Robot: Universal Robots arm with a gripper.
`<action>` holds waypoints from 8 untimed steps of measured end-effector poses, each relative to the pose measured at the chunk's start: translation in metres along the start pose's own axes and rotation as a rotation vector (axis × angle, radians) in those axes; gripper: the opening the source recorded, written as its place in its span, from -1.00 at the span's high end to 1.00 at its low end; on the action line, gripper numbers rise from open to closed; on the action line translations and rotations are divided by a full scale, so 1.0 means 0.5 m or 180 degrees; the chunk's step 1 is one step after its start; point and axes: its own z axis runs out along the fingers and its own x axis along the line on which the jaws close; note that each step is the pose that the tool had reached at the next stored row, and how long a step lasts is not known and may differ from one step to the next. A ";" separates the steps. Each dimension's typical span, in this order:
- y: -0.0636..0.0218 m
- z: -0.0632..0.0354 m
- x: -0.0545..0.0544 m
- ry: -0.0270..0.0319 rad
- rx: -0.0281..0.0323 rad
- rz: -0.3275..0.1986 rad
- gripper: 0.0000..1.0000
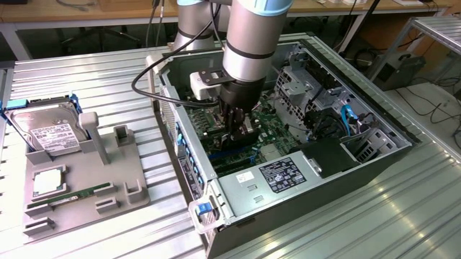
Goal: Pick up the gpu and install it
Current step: 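Insert the gpu into the slot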
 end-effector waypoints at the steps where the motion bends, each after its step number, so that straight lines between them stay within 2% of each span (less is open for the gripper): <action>1: 0.000 0.000 0.000 0.0000 0.0000 0.0000 0.47; 8: 0.000 0.003 0.000 0.0001 -0.0001 0.0013 0.47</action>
